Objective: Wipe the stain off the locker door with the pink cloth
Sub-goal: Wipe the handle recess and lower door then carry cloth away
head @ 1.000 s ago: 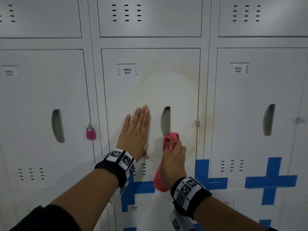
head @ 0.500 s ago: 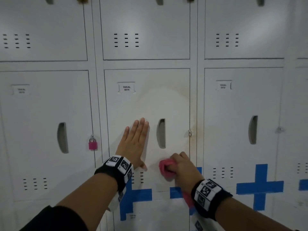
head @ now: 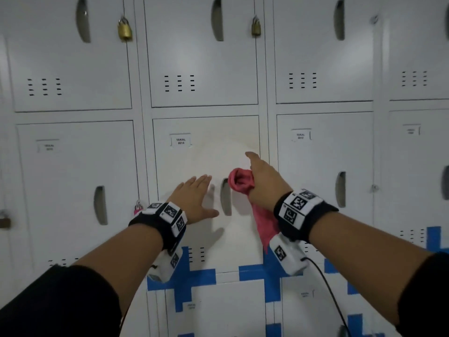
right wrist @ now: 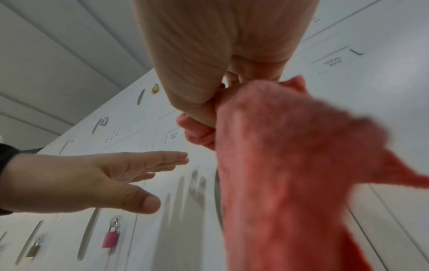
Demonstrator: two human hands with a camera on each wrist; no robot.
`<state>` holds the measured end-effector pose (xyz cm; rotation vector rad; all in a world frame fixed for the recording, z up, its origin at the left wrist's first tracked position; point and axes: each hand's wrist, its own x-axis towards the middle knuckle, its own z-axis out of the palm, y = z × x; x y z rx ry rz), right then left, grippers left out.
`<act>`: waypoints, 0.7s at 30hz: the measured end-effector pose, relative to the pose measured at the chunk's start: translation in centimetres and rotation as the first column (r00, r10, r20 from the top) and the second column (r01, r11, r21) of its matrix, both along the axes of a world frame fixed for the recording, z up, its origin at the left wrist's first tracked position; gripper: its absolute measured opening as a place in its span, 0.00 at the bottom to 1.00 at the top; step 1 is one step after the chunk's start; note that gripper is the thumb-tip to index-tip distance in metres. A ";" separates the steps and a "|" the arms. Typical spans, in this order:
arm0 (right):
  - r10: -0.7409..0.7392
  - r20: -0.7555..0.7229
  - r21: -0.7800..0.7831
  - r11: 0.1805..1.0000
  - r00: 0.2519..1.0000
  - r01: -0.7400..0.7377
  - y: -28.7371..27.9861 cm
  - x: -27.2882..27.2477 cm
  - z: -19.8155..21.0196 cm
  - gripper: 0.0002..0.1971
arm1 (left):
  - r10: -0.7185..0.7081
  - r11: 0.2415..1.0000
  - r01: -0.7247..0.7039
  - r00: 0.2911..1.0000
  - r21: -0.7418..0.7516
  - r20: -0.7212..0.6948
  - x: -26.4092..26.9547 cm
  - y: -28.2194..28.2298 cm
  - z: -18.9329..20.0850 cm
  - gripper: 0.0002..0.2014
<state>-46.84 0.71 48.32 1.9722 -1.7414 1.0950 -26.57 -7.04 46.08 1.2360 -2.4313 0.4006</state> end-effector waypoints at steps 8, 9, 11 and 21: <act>-0.056 -0.213 0.225 0.969 0.975 0.105 0.8 0.6 2.4 0.54 | 0.014 0.999 -0.013 1.000 0.046 -0.016 1.2 1.9 2.5 0.52; -0.057 -0.216 0.229 0.967 0.975 0.108 0.7 0.8 2.4 0.54 | 0.004 0.999 -0.002 1.000 0.050 -0.027 1.3 2.0 2.6 0.53; -0.051 -0.218 0.214 0.972 0.975 0.099 0.5 1.2 2.3 0.53 | -0.015 0.998 0.018 0.999 0.055 -0.044 1.7 2.2 2.6 0.53; -0.020 -0.227 0.189 0.980 0.974 0.064 0.0 4.3 1.6 0.55 | 0.059 0.998 -0.058 0.998 0.036 -0.034 5.5 3.7 2.4 0.52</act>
